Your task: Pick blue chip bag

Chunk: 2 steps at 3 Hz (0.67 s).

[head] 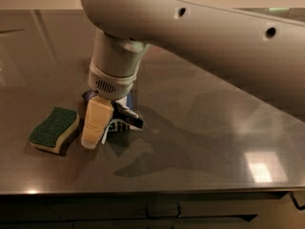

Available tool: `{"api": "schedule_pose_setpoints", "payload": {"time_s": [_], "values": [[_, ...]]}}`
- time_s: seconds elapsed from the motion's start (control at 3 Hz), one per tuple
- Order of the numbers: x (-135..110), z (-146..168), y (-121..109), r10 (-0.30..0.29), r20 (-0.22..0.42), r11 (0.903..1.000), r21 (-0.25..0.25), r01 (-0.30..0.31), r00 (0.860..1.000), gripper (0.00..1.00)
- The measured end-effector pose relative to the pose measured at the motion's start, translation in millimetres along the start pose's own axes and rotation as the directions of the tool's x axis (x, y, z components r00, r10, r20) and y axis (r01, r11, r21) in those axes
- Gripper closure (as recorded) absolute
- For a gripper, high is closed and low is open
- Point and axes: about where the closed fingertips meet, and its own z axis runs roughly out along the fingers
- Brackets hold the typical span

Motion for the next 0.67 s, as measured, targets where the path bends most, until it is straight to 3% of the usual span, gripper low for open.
{"api": "schedule_pose_setpoints", "payload": {"time_s": [0.33,0.67], "values": [[-5.2,8.6,-1.1,0.014,-0.034,0.9999,-0.004,-0.014,0.999,0.12],[-4.6,12.7,-3.6,0.025,-0.059,0.9996,0.014,-0.024,0.998,0.3]]}}
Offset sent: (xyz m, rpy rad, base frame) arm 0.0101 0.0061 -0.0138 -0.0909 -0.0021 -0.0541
